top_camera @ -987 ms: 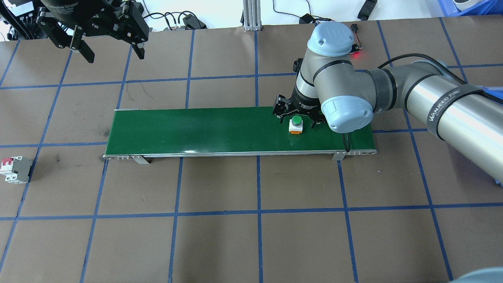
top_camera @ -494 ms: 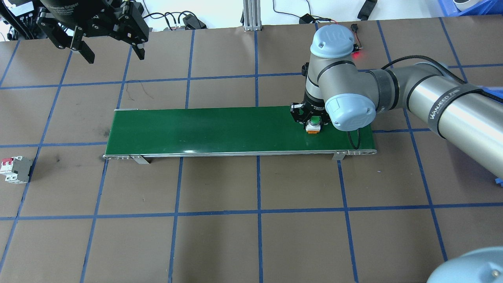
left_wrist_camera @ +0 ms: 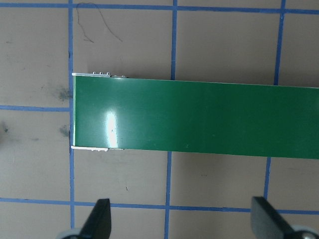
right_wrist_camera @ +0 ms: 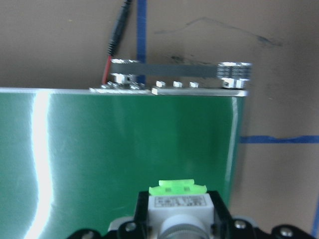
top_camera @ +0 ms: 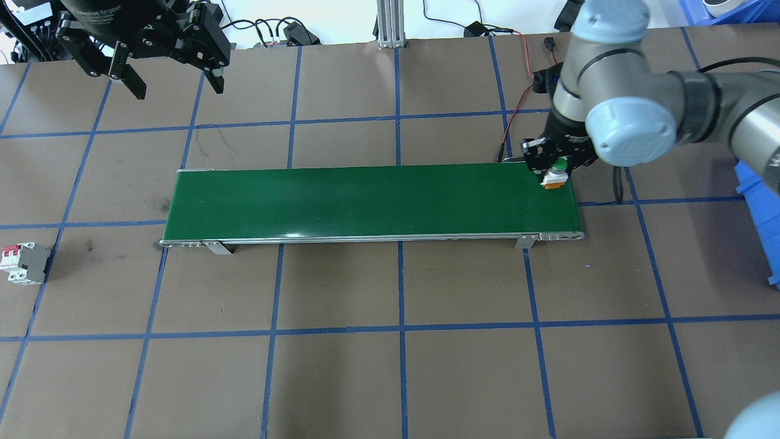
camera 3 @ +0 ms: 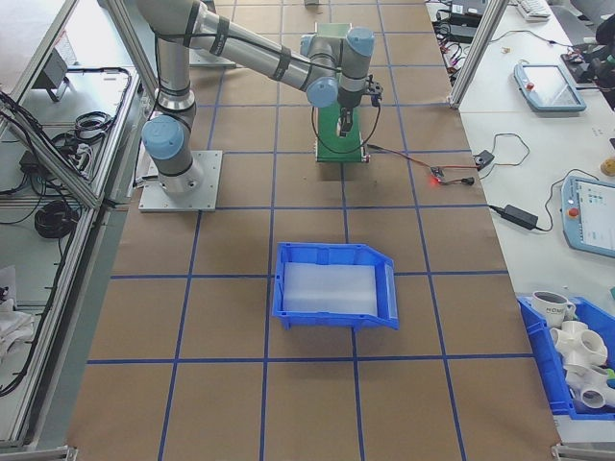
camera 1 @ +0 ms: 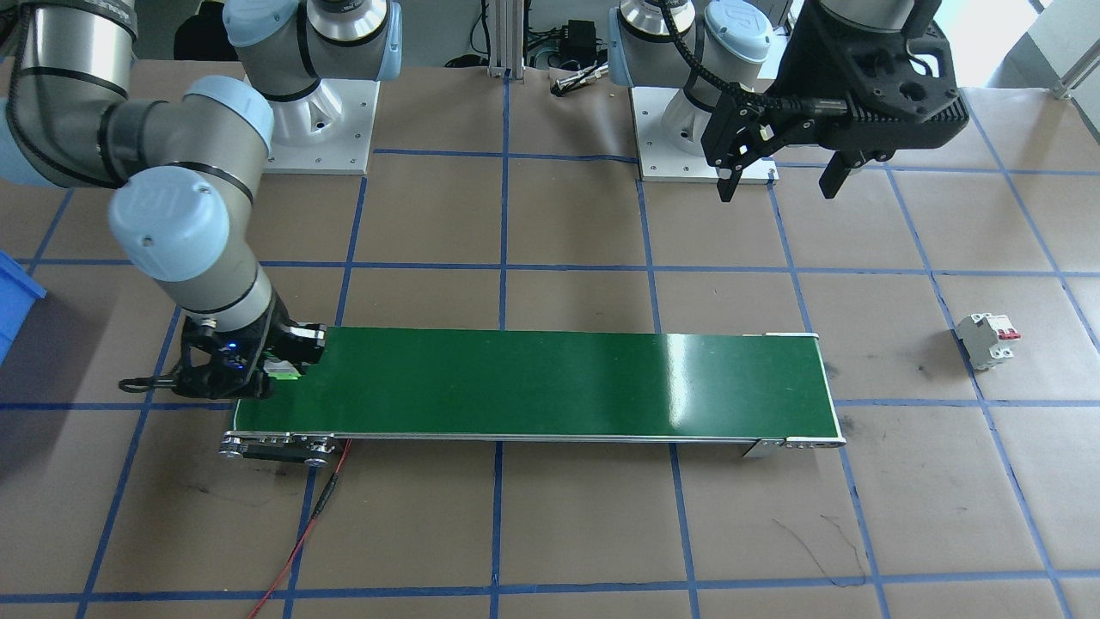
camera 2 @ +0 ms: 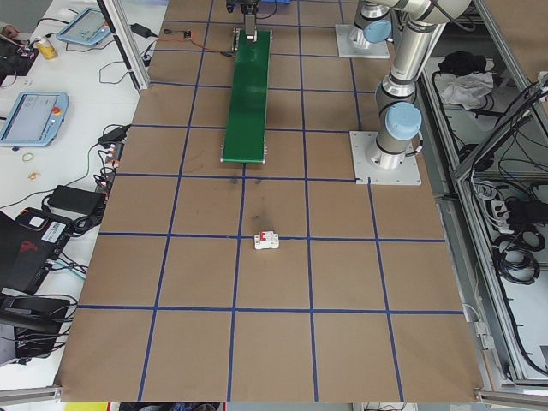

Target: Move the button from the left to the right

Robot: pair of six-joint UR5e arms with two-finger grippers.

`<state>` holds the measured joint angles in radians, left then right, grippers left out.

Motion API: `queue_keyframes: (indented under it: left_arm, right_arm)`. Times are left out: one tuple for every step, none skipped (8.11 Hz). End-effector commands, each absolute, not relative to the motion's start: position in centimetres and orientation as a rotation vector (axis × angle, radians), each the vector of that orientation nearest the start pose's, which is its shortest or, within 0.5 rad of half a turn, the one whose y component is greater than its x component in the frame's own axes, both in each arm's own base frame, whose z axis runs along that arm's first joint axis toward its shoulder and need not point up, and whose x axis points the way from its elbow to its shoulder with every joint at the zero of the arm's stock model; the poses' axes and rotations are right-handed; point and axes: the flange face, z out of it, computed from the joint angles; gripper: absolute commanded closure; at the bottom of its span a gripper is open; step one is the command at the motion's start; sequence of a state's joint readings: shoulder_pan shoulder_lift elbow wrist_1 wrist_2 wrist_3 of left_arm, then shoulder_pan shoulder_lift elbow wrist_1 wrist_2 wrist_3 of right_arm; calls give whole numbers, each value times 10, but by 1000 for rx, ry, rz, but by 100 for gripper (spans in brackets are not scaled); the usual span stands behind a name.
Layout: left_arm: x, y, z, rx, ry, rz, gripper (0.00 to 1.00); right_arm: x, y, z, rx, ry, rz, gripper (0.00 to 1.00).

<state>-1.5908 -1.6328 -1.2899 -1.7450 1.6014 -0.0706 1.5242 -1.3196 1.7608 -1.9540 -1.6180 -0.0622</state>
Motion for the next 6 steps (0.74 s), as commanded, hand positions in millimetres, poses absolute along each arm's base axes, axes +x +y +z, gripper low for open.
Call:
queue_keyframes:
  left_arm:
    - [-140, -510, 576, -80, 3111, -69, 0]
    - [-140, -510, 576, -80, 3111, -69, 0]
    - [-140, -510, 576, -80, 3111, -67, 0]
    - [-140, -510, 574, -80, 3111, -62, 0]
    - [-140, -509, 575, -80, 3111, -64, 0]
    - [-140, -509, 575, -80, 3111, -64, 0]
  right_arm:
    - [-39, -538, 377, -535, 3159, 190, 100]
    - [-97, -525, 397, -704, 3176, 215, 100]
    - [-146, -518, 410, -841, 3144, 201, 100]
    - [-192, -507, 421, -975, 3107, 194, 100]
    - [-240, -491, 423, -1121, 3058, 201, 100]
    - [-288, -477, 417, -1267, 3016, 188, 100]
